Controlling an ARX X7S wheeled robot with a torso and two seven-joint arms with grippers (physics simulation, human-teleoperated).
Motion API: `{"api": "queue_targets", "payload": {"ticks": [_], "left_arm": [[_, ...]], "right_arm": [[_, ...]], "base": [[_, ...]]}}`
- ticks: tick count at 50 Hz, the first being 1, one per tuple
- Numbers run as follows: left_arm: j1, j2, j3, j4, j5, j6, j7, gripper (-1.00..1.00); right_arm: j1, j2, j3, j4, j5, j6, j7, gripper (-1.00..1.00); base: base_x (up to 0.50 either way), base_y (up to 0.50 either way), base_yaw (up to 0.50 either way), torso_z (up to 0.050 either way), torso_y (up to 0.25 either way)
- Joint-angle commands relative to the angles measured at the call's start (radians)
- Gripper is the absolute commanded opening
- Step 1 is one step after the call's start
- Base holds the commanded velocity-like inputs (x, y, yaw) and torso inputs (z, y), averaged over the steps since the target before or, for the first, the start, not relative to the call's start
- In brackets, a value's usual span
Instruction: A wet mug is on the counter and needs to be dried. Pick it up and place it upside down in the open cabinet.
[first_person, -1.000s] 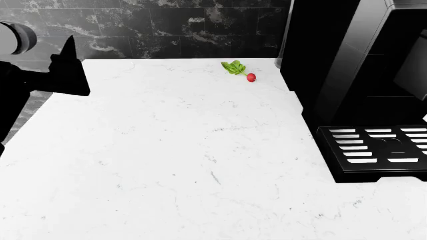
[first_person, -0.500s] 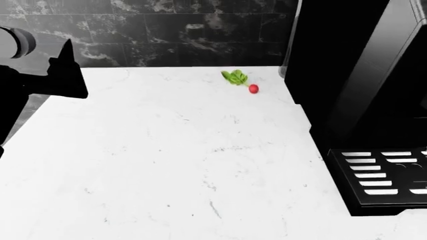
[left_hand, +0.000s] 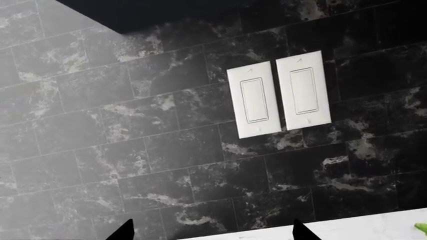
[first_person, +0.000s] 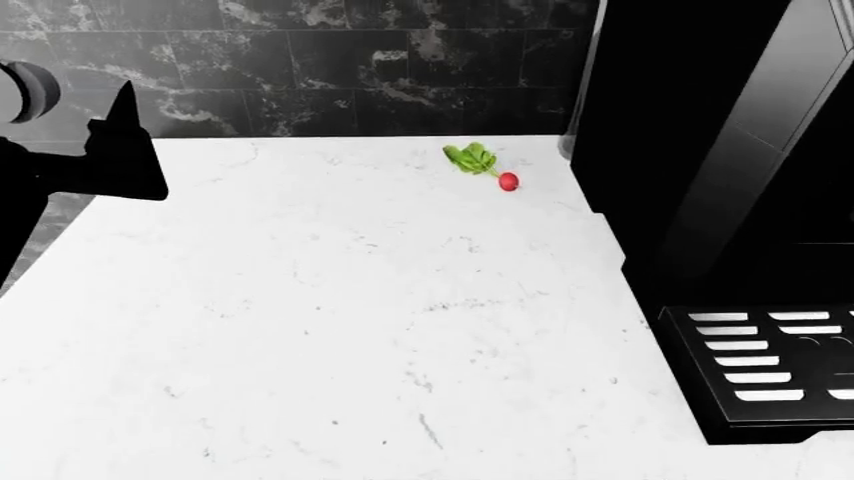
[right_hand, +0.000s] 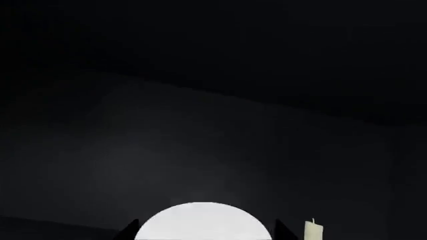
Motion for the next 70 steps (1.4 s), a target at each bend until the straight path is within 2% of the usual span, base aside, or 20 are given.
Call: {"api": "queue_targets", "payload": {"ticks": [1, 16, 28, 46, 56, 65, 66, 70], "left_arm": [[0.015, -0.016, -0.013, 0.009, -0.006, 0.014, -0.004, 1.00], [0.040, -0.022, -0.019, 0.011, -0.002, 0.034, 0.001, 1.00], [0.043, -0.024, -0.023, 0.019, -0.006, 0.035, -0.002, 1.00], [0.044, -0.009, -0.025, 0.011, 0.013, 0.048, 0.018, 1.00], [0.049, 0.041, 0.003, -0.034, 0.064, 0.056, 0.052, 1.00], [0.037, 0.069, 0.014, -0.050, 0.076, 0.052, 0.069, 1.00], [0.038, 0.067, 0.013, -0.048, 0.075, 0.054, 0.068, 1.00], [0.050, 0.051, 0.004, -0.048, 0.070, 0.061, 0.067, 1.00]], "right_arm": [[0.002, 0.000, 0.046, -0.030, -0.031, 0.038, 0.014, 1.00], [0.002, 0.000, 0.048, -0.040, -0.020, 0.054, 0.009, 1.00], [0.002, 0.000, 0.100, -0.138, -0.058, 0.108, 0.010, 1.00], [0.002, 0.000, 0.219, -0.603, -0.045, 0.433, 0.010, 1.00], [0.002, 0.000, 0.250, -0.926, 0.028, 0.679, 0.063, 1.00], [-0.023, 0.010, 0.377, -1.163, 0.175, 0.883, 0.167, 1.00], [-0.032, 0.023, 0.385, -1.176, 0.240, 0.885, 0.219, 1.00], [-0.067, 0.112, 0.410, -1.248, 0.700, 0.884, 0.586, 1.00]], "base": [[0.00, 0.00, 0.00, 0.000, 0.000], [0.00, 0.00, 0.00, 0.000, 0.000], [0.00, 0.00, 0.00, 0.000, 0.000], [0.00, 0.00, 0.00, 0.000, 0.001], [0.00, 0.00, 0.00, 0.000, 0.000], [0.00, 0.00, 0.00, 0.000, 0.000], [0.00, 0.00, 0.00, 0.000, 0.000], [0.00, 0.00, 0.00, 0.000, 0.000]]}}
